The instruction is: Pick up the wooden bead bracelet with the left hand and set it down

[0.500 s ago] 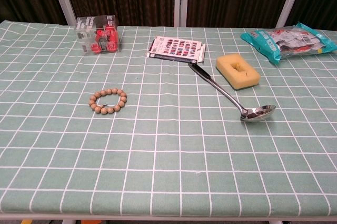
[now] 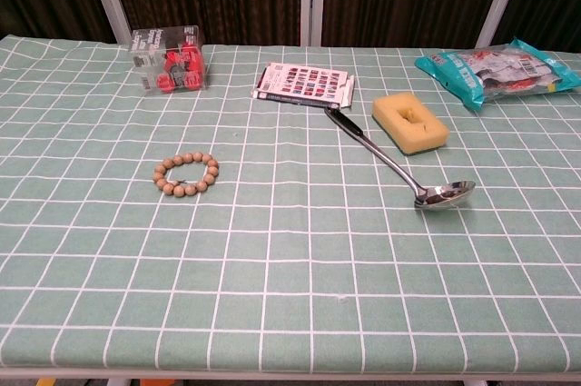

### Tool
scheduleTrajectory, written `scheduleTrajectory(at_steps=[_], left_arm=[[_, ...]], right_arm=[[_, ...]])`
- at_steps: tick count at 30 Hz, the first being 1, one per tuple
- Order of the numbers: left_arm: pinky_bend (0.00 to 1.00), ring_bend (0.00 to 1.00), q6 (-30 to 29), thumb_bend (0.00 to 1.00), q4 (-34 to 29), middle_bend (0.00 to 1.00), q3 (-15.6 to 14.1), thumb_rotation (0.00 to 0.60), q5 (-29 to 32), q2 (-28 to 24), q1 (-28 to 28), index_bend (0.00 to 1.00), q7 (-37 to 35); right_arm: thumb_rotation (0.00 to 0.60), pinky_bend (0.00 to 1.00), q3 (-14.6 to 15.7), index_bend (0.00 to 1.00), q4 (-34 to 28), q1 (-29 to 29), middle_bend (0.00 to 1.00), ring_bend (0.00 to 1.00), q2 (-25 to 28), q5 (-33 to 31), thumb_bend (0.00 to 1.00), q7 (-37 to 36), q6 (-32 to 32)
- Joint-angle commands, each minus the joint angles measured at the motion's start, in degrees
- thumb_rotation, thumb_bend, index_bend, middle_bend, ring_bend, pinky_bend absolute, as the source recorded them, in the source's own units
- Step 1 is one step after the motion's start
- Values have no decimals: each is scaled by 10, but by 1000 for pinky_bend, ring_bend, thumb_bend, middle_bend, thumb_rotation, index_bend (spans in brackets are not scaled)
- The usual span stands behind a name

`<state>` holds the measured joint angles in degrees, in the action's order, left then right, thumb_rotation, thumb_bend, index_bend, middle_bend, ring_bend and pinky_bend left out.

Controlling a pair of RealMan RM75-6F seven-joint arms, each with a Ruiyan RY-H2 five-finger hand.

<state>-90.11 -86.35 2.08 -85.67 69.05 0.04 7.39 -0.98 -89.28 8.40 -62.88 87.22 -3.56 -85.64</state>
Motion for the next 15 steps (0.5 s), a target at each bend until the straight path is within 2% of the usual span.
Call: scheduleTrajectory(at_steps=[1,5,9,15], left_arm=[[0,0,1,155,0,103,0,600,-2,-2,-1,133,-1],[0,0,6,155,6,117,-2,600,-23,-1,-13,142,-9],[0,33,26,156,13,191,-3,600,-74,-7,-51,192,-21],[21,87,99,156,21,283,-2,600,-173,-7,-154,276,-44]], right_arm=[[600,0,-1,0,1,-2,0,0,-1,1,171,-2,1],[600,0,-4,0,-1,-4,0,0,1,2,171,-4,-2],[600,0,-11,0,-8,-5,0,0,10,5,171,0,-9],[600,0,-16,0,-23,-9,0,0,22,9,170,1,-15]])
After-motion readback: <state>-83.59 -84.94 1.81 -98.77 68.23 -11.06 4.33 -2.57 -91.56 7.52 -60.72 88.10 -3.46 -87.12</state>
